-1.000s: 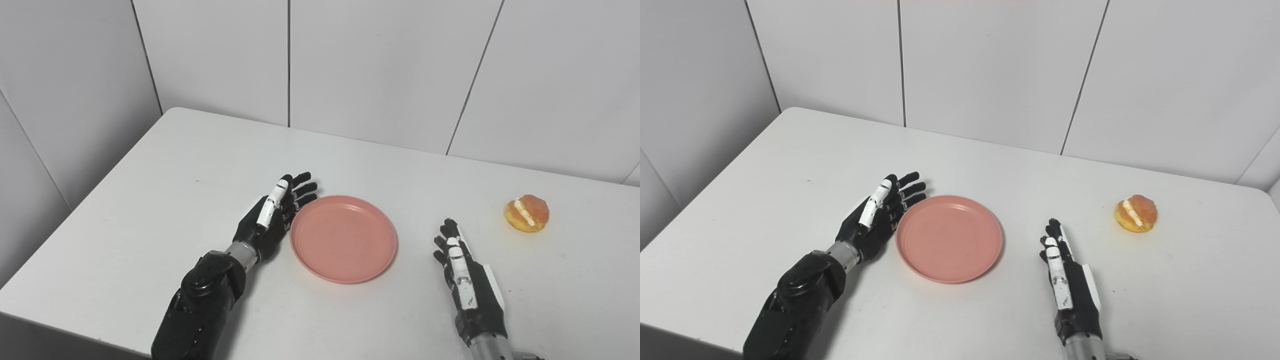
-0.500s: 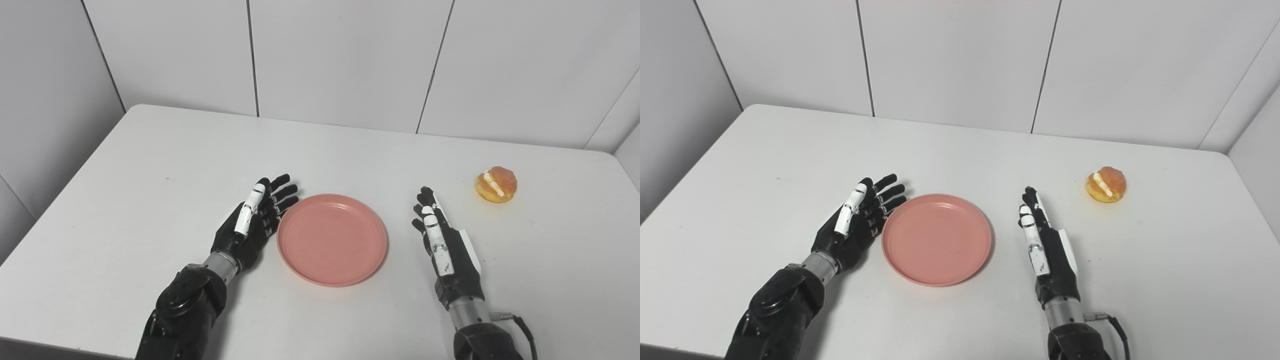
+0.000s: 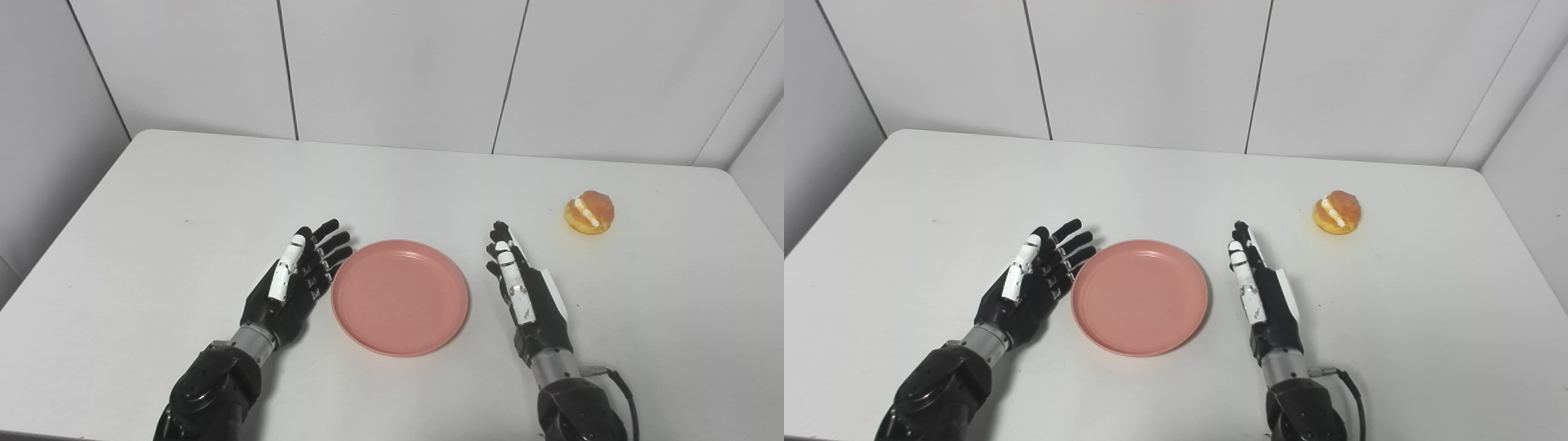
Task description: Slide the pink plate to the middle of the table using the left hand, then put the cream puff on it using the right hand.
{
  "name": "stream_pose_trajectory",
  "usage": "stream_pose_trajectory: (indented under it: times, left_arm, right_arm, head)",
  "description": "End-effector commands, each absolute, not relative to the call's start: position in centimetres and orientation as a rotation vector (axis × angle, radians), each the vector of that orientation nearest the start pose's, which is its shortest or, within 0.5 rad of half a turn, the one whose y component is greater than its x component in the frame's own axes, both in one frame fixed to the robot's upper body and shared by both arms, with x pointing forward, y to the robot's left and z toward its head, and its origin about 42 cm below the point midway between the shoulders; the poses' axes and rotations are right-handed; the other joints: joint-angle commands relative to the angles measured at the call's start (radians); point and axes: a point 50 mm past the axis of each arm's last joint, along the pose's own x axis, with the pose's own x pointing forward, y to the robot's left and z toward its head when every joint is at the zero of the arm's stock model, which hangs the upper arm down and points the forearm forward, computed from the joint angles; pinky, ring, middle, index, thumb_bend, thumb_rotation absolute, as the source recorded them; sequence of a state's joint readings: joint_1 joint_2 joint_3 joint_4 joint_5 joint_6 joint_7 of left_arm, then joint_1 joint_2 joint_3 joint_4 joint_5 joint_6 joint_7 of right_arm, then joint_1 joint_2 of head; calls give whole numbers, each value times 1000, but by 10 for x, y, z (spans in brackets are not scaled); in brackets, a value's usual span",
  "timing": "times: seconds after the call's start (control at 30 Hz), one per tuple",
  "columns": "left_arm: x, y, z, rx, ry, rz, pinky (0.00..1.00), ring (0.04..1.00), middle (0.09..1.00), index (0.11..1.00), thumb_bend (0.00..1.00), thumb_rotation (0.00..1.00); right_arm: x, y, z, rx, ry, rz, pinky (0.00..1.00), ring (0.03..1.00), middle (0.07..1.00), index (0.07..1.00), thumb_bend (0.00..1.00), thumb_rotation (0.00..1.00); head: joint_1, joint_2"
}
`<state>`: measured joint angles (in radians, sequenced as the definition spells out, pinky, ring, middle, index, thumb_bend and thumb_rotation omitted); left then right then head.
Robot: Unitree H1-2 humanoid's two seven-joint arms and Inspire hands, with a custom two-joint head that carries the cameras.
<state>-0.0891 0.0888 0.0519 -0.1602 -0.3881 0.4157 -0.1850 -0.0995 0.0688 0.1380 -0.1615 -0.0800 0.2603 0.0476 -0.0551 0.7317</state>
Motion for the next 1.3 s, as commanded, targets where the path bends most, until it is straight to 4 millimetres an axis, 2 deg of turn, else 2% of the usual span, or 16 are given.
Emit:
stream_pose_trajectory:
  times: [0.0,0.27,0.43,0.5,0.57,0.63,0.7,0.93,1.13,1.23,1.27]
  left_arm:
    - [308,221,155,-296,83,-298,907,899,896,882,437,1000]
    - [306,219,153,-288,92,-279,900,900,895,881,425,1000]
    - [304,219,151,-277,84,-264,898,897,892,879,419,1000]
    - [304,220,149,-270,80,-260,899,897,892,876,419,1000]
    - [304,220,148,-264,78,-260,905,897,893,877,421,1000]
    - [303,219,147,-249,74,-262,913,901,895,880,427,1000]
    - [302,218,147,-239,69,-261,915,903,896,881,431,1000]
    - [298,220,144,-220,54,-241,938,918,912,898,431,1000]
    - [297,222,137,-210,41,-226,957,923,913,896,431,1000]
    - [296,222,136,-209,40,-222,952,921,911,892,434,1000]
    - [296,223,135,-212,41,-225,952,922,912,893,434,1000]
  right_arm:
    - [313,-139,176,-38,-95,199,953,960,970,965,269,1000]
    - [316,-145,186,-88,-149,179,936,940,952,958,258,1000]
    - [318,-154,212,-150,-199,155,927,935,948,954,253,1000]
    - [323,-161,221,-179,-229,150,897,922,936,950,273,1000]
    - [327,-166,226,-175,-239,140,908,932,941,951,301,980]
    - [332,-173,235,-210,-271,105,875,908,918,917,407,990]
    - [335,-180,244,-259,-294,77,835,876,896,886,470,999]
    - [340,-196,270,-392,-324,32,811,856,875,867,471,974]
    - [352,-214,287,-535,-351,-10,741,876,889,873,578,937]
    - [357,-222,293,-579,-360,-17,757,890,914,889,554,872]
    - [360,-227,296,-641,-368,-32,756,890,915,890,552,866]
  head:
    - [-6,3]
    - [-27,3]
    - [-63,2]
    - [-75,-6]
    - [-83,-12]
    - [-90,-18]
    - [-97,-24]
    - [-144,-52]
    - [-160,-68]
    - [-160,-68]
    - [-170,-76]
